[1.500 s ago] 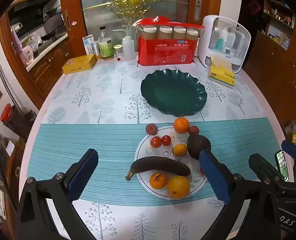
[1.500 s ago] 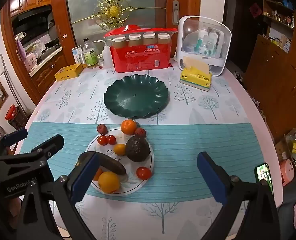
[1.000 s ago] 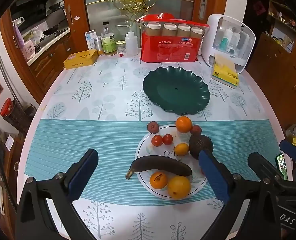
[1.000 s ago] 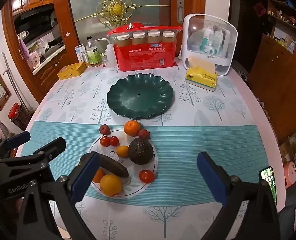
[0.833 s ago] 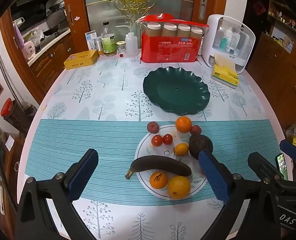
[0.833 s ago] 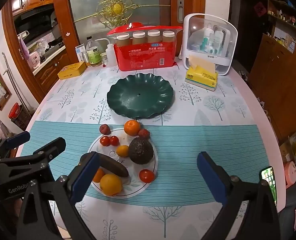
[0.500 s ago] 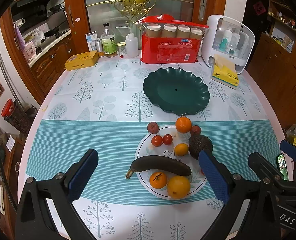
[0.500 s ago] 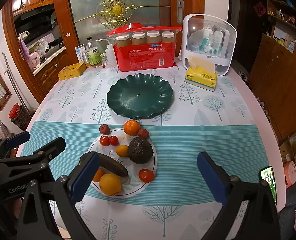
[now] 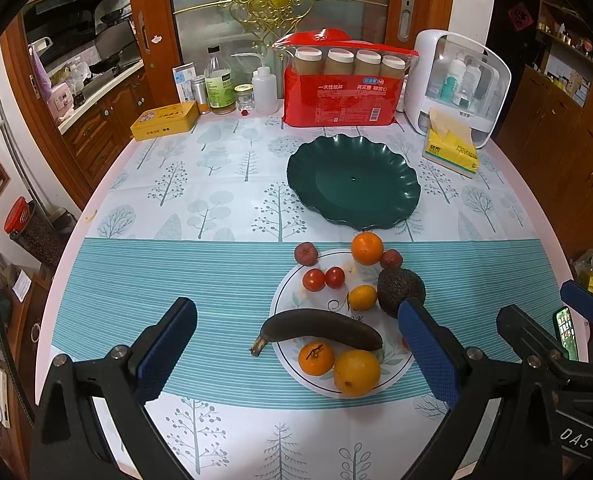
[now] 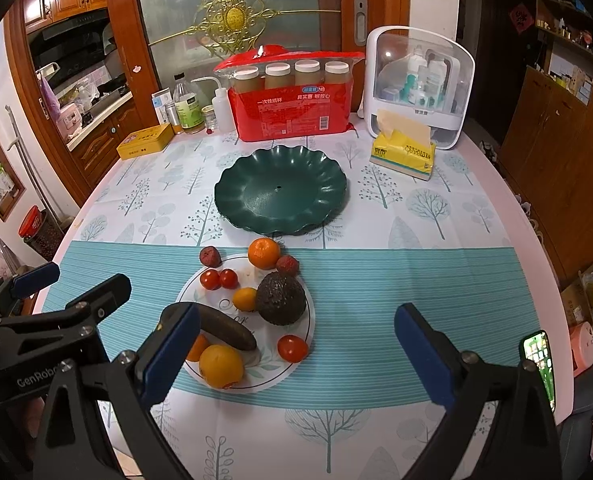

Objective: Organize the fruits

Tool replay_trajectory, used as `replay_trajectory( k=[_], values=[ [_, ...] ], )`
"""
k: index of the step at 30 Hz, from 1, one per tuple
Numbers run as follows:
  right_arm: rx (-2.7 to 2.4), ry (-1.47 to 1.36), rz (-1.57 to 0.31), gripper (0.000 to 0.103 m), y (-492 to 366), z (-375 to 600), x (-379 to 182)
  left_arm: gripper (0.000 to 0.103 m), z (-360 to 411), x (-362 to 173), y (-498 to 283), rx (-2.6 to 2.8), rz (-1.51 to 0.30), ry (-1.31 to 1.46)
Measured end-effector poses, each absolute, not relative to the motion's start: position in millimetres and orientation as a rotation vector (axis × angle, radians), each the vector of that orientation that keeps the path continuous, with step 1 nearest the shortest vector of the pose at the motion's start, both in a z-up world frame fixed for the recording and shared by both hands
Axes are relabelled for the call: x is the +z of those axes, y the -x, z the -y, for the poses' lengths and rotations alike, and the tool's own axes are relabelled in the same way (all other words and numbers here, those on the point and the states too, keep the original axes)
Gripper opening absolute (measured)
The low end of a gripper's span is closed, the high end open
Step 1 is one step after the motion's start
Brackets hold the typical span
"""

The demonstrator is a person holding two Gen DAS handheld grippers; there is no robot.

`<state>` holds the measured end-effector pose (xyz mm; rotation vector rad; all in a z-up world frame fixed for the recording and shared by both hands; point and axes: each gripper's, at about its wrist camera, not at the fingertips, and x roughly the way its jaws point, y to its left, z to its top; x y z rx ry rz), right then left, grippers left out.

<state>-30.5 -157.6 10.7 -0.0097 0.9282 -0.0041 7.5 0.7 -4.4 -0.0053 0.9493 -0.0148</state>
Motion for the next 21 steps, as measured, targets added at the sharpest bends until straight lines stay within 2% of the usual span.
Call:
replay_trajectory(
  k=[21],
  values=[
    [0.010, 0.004, -0.948, 0.098, 30.4, 158.9, 3.2, 0.100, 1.9, -8.4, -7.1, 0.007, -0.956, -0.011]
  ],
)
